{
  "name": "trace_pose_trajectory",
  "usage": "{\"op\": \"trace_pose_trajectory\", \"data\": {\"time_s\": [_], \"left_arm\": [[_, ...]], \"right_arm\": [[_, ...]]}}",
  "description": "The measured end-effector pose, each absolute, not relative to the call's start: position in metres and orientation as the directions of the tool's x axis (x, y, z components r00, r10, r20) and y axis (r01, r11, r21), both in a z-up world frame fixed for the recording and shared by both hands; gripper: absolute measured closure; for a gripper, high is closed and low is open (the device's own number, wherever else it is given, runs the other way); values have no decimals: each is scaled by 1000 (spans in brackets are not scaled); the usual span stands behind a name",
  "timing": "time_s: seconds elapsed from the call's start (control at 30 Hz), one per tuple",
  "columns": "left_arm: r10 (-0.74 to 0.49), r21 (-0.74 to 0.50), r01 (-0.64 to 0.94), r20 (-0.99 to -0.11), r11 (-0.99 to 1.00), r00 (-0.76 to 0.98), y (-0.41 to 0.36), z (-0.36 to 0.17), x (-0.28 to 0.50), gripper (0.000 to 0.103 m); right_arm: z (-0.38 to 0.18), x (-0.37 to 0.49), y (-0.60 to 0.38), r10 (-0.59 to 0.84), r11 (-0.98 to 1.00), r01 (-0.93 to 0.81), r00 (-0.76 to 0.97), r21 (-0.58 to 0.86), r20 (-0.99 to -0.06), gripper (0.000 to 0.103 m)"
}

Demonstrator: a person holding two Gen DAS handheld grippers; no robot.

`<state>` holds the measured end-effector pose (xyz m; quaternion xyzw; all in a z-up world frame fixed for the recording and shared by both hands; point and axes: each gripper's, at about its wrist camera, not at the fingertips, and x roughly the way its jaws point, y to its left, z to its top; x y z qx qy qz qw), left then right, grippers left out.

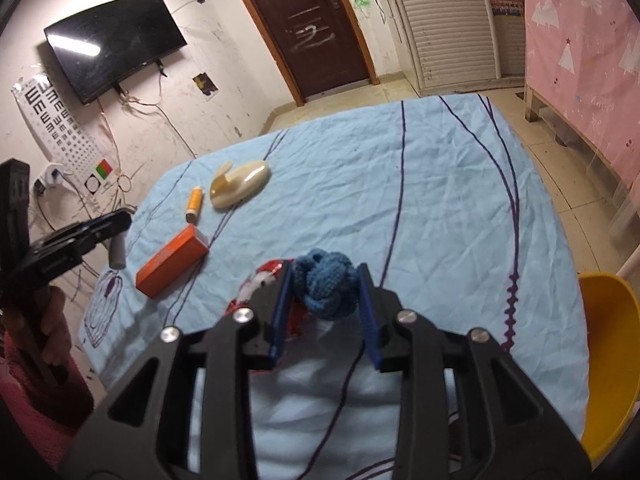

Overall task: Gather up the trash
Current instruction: 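Lift the grey cup and blue yarn ball off the bed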

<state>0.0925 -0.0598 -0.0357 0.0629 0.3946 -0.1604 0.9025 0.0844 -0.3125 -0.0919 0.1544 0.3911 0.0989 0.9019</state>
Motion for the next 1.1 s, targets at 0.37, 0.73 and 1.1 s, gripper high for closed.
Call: {"op": "trace_pose_trajectory", "data": {"time_s": [0.37, 0.73, 1.1], "left_arm": [[-237, -8, 344, -739, 939, 631, -65, -38, 93, 82], [-239, -2, 353, -741, 935, 628, -71, -39, 93, 82], [-236, 0, 352, -741, 936, 628, -74, -38, 93, 82]], "right_arm": [[-95, 81, -319, 267, 943, -42, 687, 330, -676, 61], [-99, 81, -319, 265, 950, -58, 672, 307, -692, 72], [-92, 76, -325, 233, 956, -43, 713, 290, -662, 77]]}}
